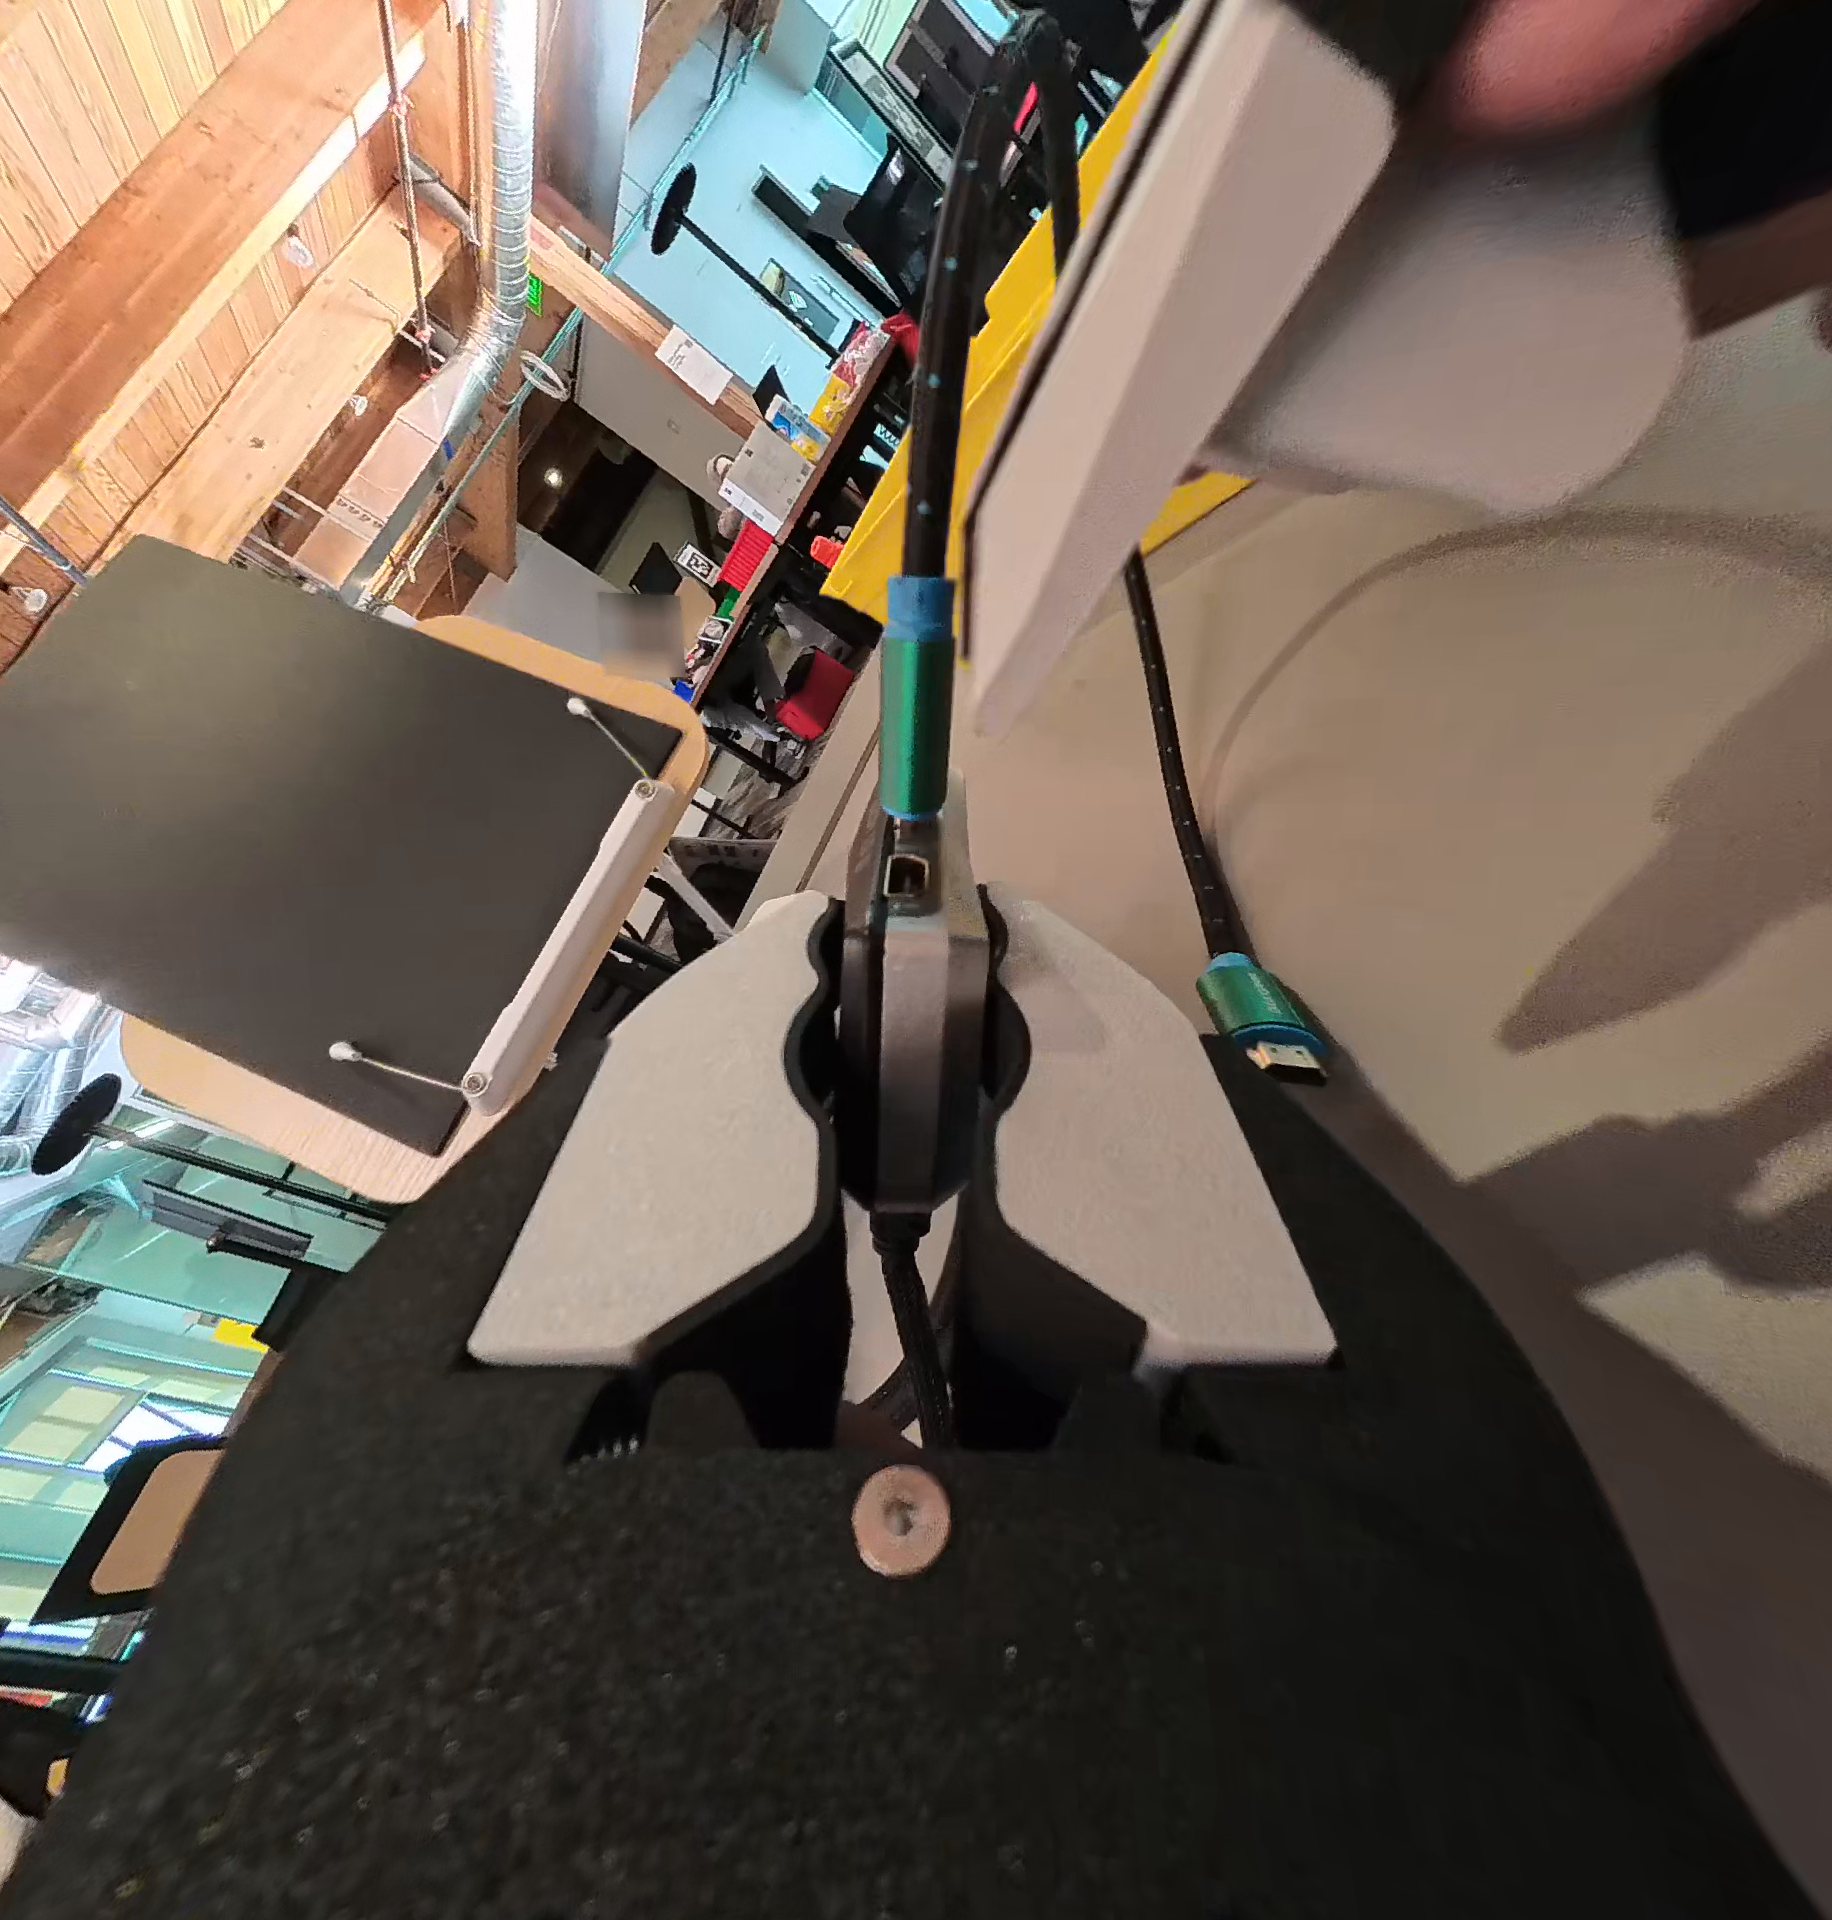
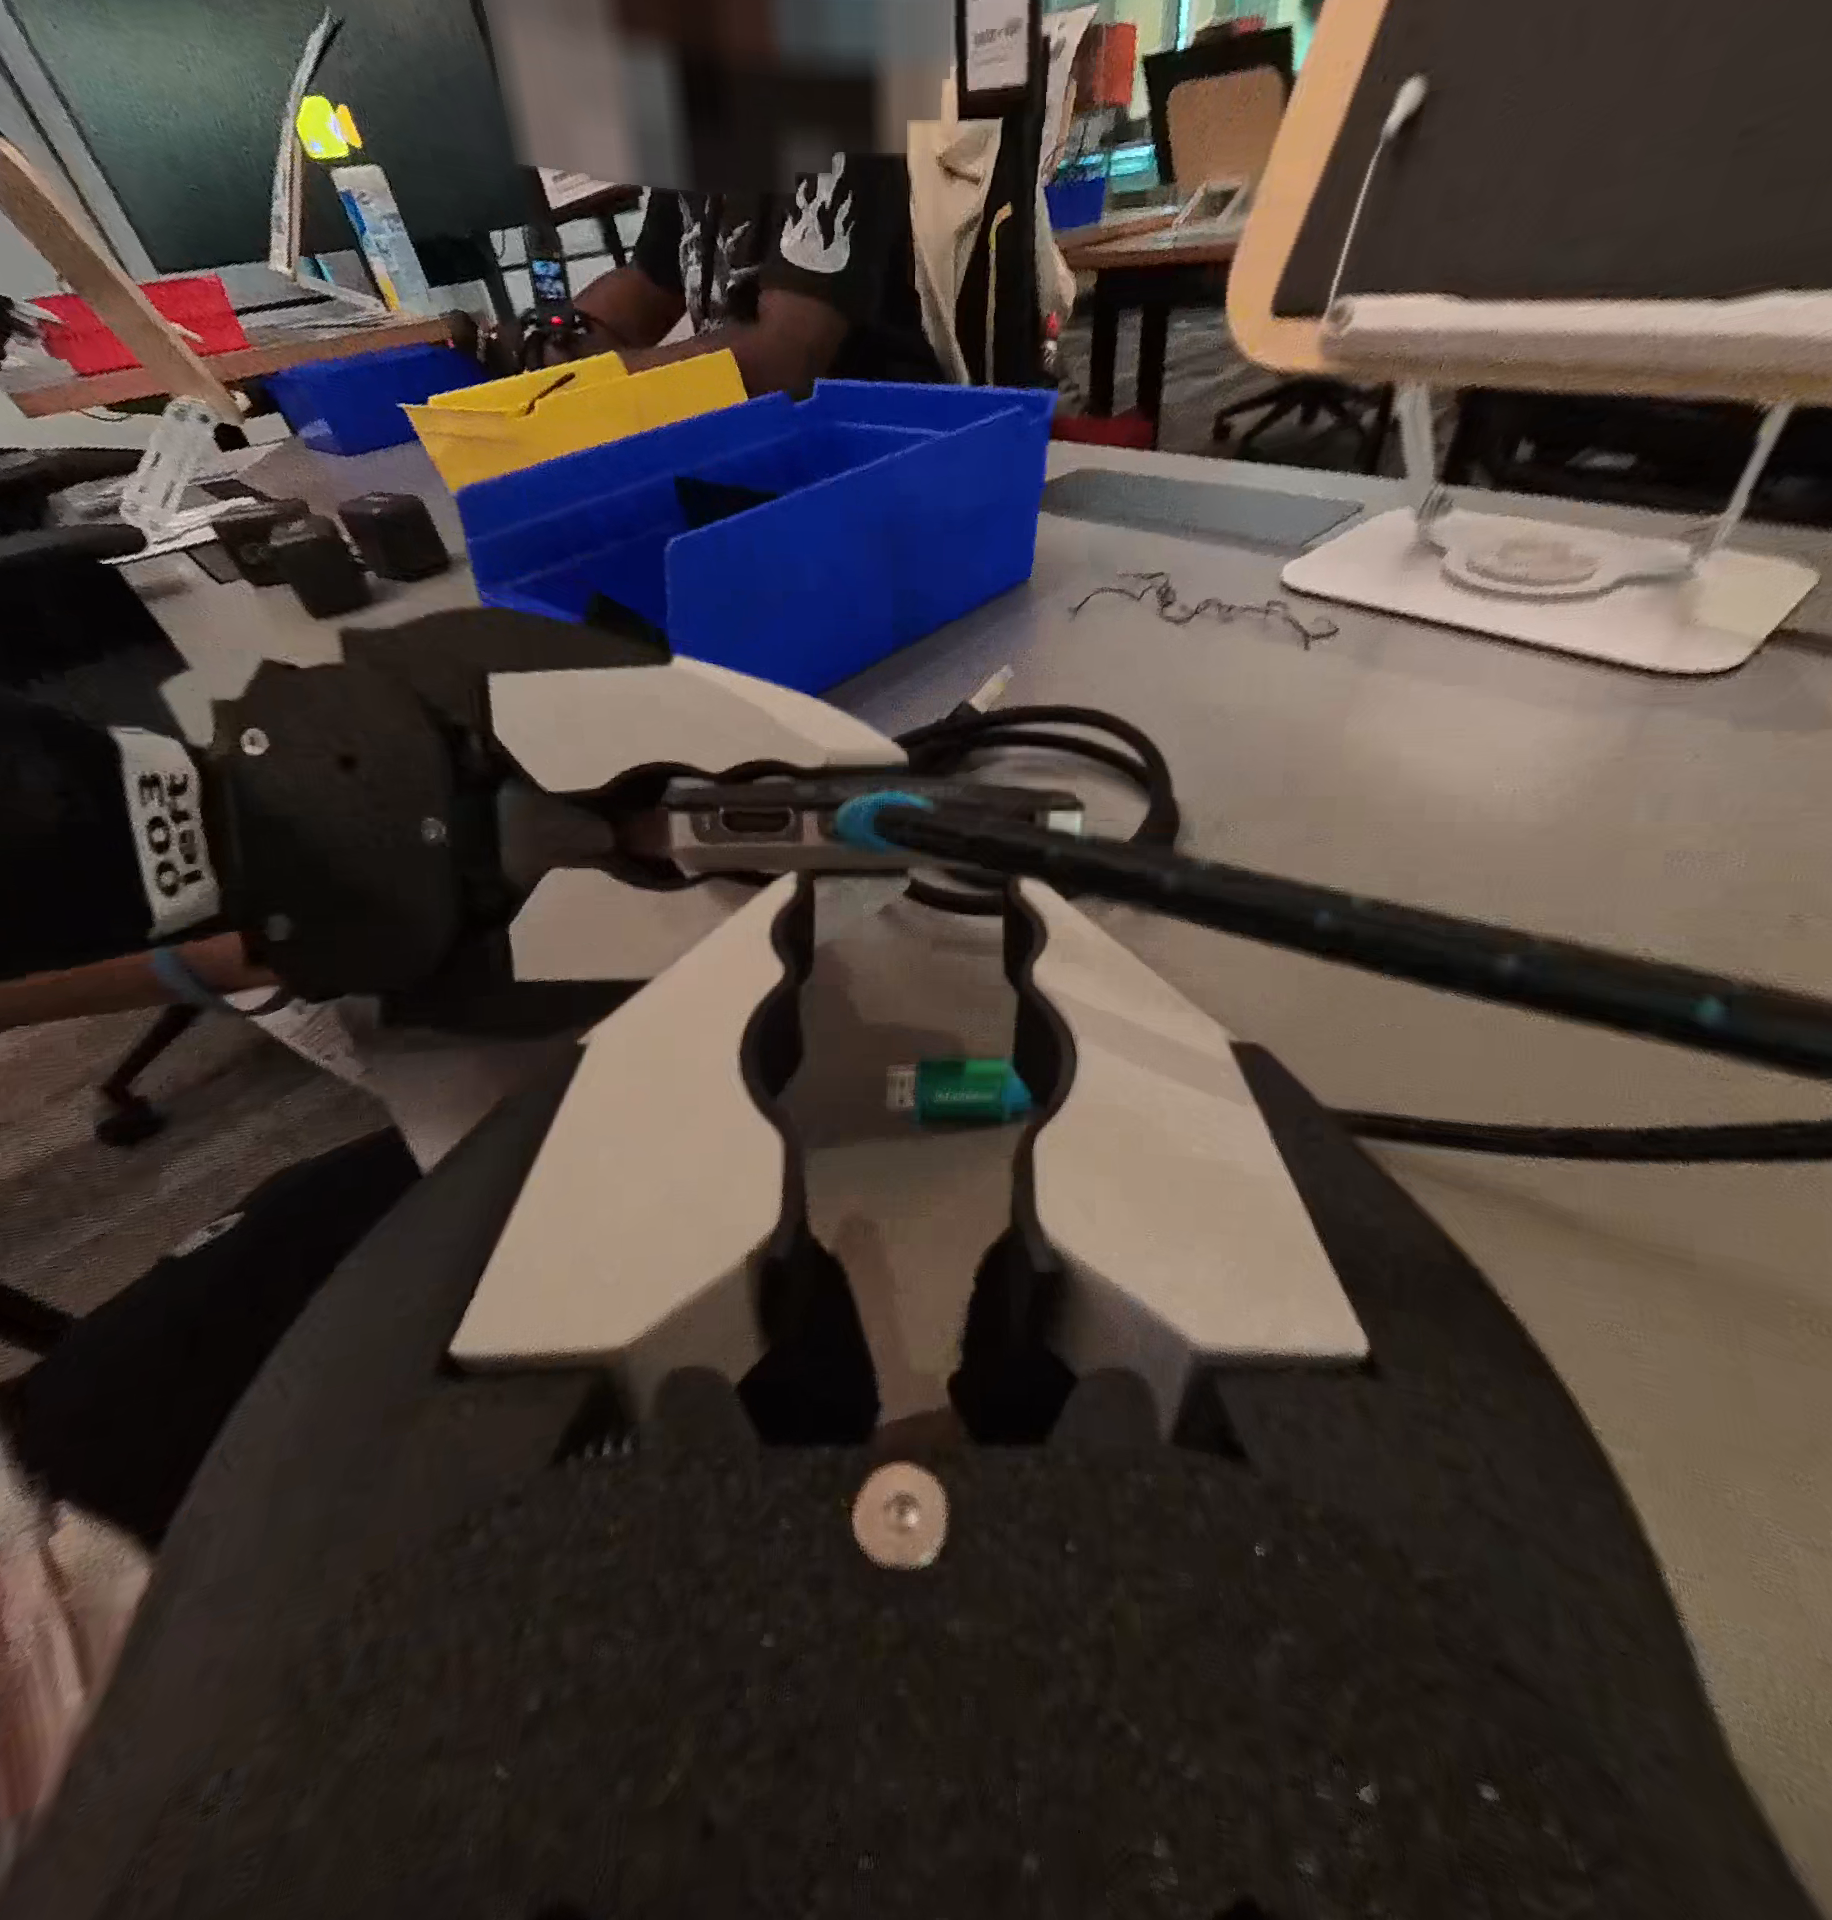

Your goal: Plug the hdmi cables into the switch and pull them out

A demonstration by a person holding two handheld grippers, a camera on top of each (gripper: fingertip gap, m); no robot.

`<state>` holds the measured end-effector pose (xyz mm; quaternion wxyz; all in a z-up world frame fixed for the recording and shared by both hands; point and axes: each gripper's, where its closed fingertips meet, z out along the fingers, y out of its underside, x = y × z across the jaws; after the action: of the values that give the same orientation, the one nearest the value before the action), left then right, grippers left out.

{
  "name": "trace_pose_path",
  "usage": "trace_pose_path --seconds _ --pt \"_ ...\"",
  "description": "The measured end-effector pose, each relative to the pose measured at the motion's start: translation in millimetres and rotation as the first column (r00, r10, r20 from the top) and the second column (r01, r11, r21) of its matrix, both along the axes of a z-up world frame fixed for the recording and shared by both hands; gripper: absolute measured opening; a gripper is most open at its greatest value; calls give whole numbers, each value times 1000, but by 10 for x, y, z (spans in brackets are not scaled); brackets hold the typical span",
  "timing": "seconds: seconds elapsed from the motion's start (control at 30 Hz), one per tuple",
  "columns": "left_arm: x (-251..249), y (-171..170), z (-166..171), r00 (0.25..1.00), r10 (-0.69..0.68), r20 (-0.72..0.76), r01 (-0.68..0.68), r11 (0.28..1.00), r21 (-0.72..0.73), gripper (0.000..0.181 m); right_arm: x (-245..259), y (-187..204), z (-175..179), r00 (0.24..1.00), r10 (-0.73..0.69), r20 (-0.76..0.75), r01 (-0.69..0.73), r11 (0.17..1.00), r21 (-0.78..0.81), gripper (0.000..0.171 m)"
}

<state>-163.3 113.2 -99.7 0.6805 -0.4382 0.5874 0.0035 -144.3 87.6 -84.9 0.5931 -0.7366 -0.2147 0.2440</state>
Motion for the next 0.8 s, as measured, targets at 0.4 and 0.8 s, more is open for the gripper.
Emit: trace_pose_path --seconds 0.4,0.8 --pt "50 33 -115 998 47 -38 -47 999 -13 23 -76 148 -120 998 -57 -33 53 994 -96 21" --pt "-257 592 -289 970 226 -92 -235 967 -96 22 637 31 423 950 -187 -250 201 979 32 19"
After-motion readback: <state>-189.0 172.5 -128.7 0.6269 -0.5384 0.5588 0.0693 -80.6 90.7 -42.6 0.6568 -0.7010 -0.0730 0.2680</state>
